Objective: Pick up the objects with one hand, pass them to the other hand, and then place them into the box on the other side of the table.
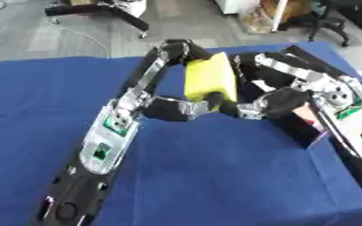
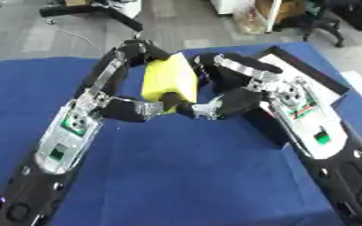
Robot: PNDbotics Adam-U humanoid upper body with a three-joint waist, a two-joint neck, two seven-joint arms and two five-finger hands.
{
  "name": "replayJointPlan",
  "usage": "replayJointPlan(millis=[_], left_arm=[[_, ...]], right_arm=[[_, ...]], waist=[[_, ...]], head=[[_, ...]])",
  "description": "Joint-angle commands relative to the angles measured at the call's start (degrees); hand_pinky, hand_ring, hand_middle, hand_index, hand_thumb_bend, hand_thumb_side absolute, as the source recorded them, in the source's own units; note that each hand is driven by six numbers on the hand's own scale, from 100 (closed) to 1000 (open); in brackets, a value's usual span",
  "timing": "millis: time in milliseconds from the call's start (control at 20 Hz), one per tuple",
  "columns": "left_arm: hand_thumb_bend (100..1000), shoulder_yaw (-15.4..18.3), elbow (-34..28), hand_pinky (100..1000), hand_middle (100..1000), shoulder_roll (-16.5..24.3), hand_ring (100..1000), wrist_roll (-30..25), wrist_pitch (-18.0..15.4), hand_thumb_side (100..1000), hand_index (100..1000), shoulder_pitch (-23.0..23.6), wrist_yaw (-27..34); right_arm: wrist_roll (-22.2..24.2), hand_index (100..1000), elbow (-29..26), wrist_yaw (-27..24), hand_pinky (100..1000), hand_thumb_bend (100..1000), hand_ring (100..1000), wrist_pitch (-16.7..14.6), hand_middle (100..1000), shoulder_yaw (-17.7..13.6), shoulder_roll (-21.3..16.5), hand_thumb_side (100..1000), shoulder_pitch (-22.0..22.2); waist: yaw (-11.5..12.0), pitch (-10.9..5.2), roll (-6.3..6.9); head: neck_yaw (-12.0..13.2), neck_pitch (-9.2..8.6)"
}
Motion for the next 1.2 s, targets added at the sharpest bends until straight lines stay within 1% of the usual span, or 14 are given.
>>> replayJointPlan(millis=[50,150,300,350,400,450,500,600,650,700,800,900,1200], left_arm=[[112,-0.39,-0.85,566,521,-0.11,481,-0.69,-0.16,174,632,-0.83,-0.09],[112,-0.49,-0.66,568,524,-0.16,483,-0.97,-0.31,175,635,-0.83,-0.47],[118,-0.58,-0.41,572,532,-0.28,491,-1.3,-0.54,179,644,-0.85,-0.9],[126,-0.6,-0.36,574,537,-0.31,495,-1.42,-0.6,182,649,-0.85,-0.98],[135,-0.61,-0.32,576,542,-0.33,500,-1.55,-0.66,186,654,-0.85,-1.02],[151,-0.63,-0.31,581,557,-0.34,512,-1.7,-0.73,194,668,-0.86,-1.05],[168,-0.65,-0.31,584,566,-0.34,518,-1.87,-0.81,201,676,-0.85,-1.06],[258,-0.6,-0.34,592,591,-0.38,537,-2.19,-0.96,250,700,-0.83,-0.9],[314,-0.55,-0.39,596,601,-0.38,544,-2.32,-1.04,279,711,-0.82,-0.75],[445,-0.51,-0.44,605,623,-0.37,562,-2.45,-1.13,354,738,-0.84,-0.61],[595,-0.43,-0.52,619,656,-0.37,587,-2.66,-1.31,448,772,-0.89,-0.35],[660,-0.35,-0.57,626,671,-0.37,600,-2.84,-1.46,497,787,-0.89,-0.24],[721,-0.08,-0.47,635,690,-0.48,615,-2.88,-1.43,550,805,-0.88,-0.15]], right_arm=[[-1.47,678,-1.02,-0.19,678,385,738,0.24,757,-0.97,-0.87,296,-0.7],[-2.73,642,-1.2,-0.16,671,359,726,0.33,740,-1.16,-0.88,258,-0.69],[-4.94,576,-1.5,-0.16,661,310,709,0.66,709,-1.26,-0.92,173,-0.64],[-5.48,536,-1.59,-0.22,657,279,700,0.77,688,-1.24,-0.94,121,-0.63],[-5.98,493,-1.65,-0.3,653,254,689,0.89,663,-1.24,-0.97,100,-0.62],[-6.42,441,-1.69,-0.39,644,215,673,1.02,626,-1.23,-0.99,100,-0.6],[-6.88,409,-1.71,-0.47,640,185,664,1.19,610,-1.26,-1.02,100,-0.59],[-7.9,315,-1.73,-0.79,625,111,638,1.61,567,-1.31,-1.04,100,-0.58],[-8.57,286,-1.74,-1.01,621,100,629,1.89,556,-1.37,-1.06,100,-0.57],[-9.19,261,-1.79,-1.21,617,100,623,2.12,543,-1.39,-1.08,100,-0.58],[-9.94,238,-2.09,-1.55,616,110,620,2.28,532,-1.32,-1.13,100,-0.56],[-10.02,225,-2.35,-1.66,614,123,618,2.24,528,-1.27,-1.13,100,-0.5],[-9.72,213,-2.92,-1.63,615,143,616,1.84,521,-1.4,-1.07,100,-0.36]], waist=[[0.01,-1.28,-0.55],[-0.03,-1.26,-0.53],[-0.12,-1.23,-0.48],[-0.16,-1.22,-0.47],[-0.21,-1.22,-0.45],[-0.24,-1.22,-0.44],[-0.27,-1.22,-0.42],[-0.29,-1.24,-0.41],[-0.28,-1.24,-0.4],[-0.27,-1.25,-0.4],[-0.24,-1.24,-0.43],[-0.2,-1.23,-0.46],[-0.14,-1.2,-0.49]], head=[[0.02,0.19],[0.05,0.17],[0.05,0.17],[0.04,0.18],[0.04,0.2],[0.02,0.21],[0.02,0.18],[-0.01,0.12],[-0.02,0.1],[-0.02,0.08],[0.0,0.0],[0.01,-0.02],[0.15,-0.11]])
